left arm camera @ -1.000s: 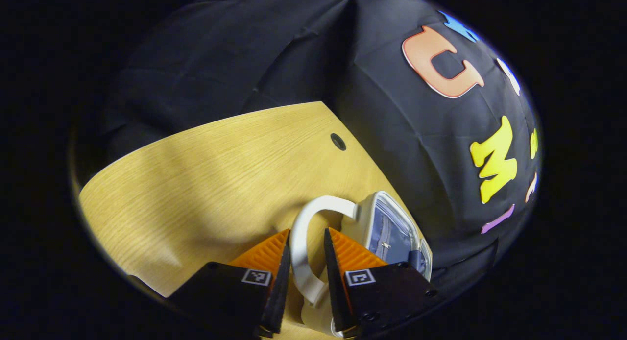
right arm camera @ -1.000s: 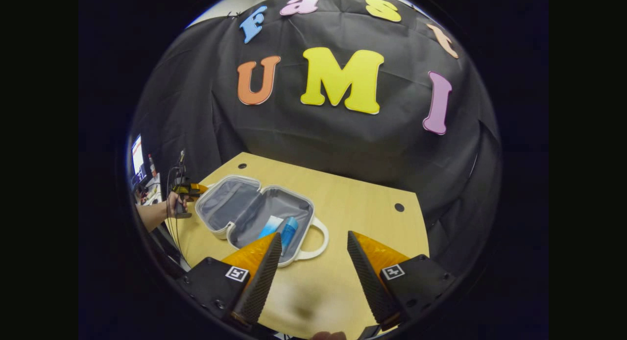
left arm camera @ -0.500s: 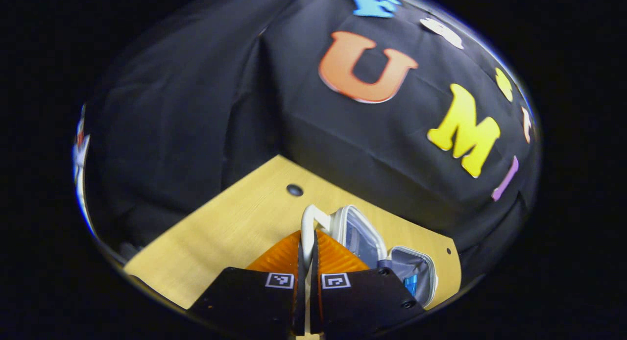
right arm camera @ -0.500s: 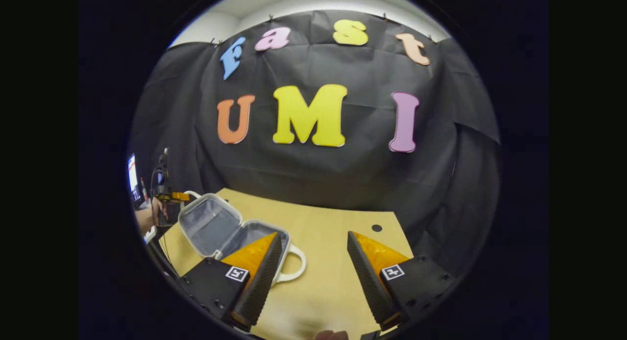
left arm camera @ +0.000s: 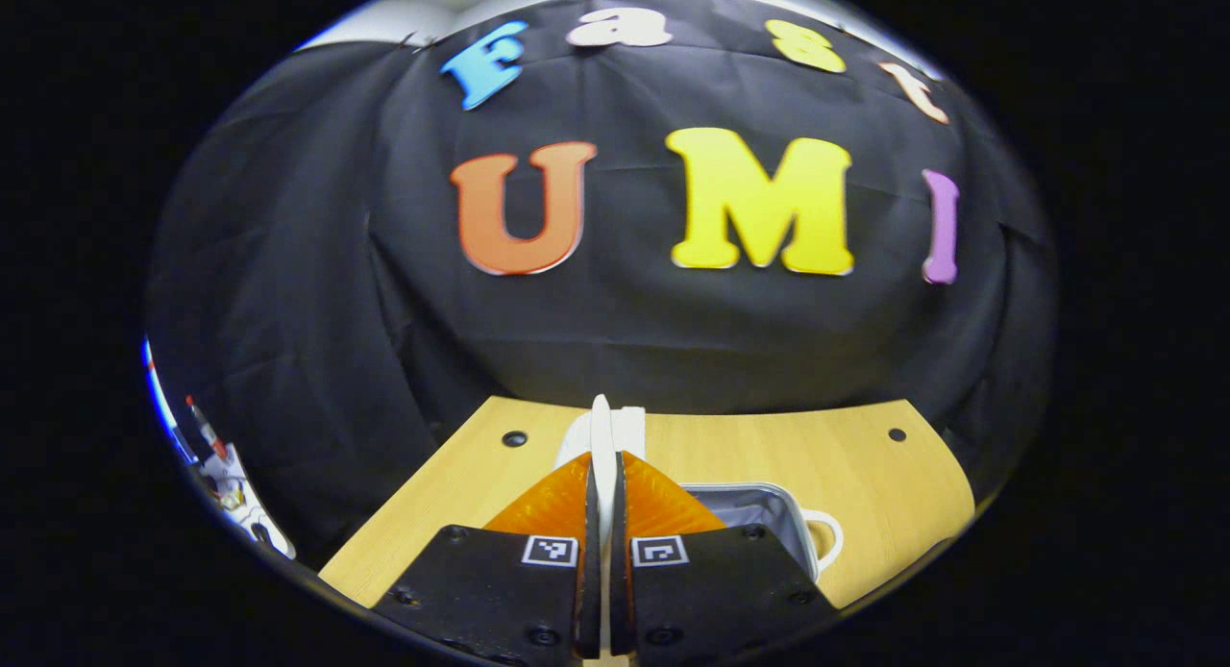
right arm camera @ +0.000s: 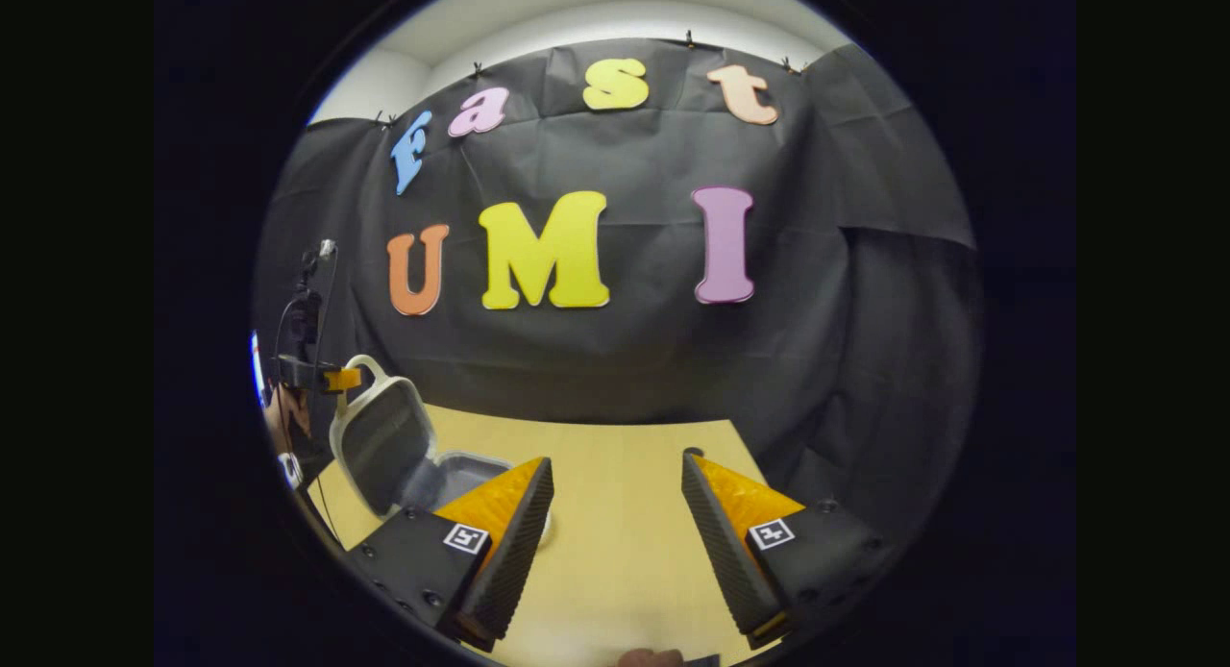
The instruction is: First open the suitcase, pack the skin care products into it, and then close the suitcase.
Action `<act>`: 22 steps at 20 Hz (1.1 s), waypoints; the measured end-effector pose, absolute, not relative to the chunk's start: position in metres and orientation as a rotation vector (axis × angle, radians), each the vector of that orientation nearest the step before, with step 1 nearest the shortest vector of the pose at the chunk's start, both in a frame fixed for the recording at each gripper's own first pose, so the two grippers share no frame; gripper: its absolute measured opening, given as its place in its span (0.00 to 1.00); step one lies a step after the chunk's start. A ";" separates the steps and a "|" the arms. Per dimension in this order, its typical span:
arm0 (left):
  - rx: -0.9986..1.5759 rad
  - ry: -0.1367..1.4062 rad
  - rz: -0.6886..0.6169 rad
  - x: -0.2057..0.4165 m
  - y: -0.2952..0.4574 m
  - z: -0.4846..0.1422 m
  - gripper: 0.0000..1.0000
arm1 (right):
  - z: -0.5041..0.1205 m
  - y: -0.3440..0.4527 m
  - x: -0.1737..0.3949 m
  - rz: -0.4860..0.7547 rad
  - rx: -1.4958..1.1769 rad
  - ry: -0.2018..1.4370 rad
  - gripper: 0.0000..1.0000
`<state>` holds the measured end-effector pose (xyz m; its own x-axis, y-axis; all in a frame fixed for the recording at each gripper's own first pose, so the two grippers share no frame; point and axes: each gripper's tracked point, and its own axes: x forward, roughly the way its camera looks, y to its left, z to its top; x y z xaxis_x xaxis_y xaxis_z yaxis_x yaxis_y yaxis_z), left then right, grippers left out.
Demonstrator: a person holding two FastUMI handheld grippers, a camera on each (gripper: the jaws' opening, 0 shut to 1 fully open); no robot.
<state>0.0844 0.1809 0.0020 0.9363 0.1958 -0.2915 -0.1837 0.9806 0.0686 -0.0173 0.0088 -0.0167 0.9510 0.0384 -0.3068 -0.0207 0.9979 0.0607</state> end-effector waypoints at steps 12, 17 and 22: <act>0.160 0.493 -0.044 0.116 -0.043 -0.145 0.07 | -0.031 -0.107 -0.056 -0.125 -0.027 0.384 0.80; 0.128 0.573 -0.022 0.116 -0.055 -0.189 0.08 | -0.041 -0.121 -0.053 -0.120 -0.048 0.423 0.79; 0.083 0.558 0.032 0.121 -0.061 -0.193 0.13 | -0.046 -0.104 -0.038 -0.055 -0.050 0.431 0.78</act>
<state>0.1206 -0.0612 -0.1927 0.8481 0.0524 -0.5273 -0.0075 0.9962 0.0870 -0.0375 -0.1040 -0.0455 0.9071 -0.0638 -0.4161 0.0424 0.9973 -0.0605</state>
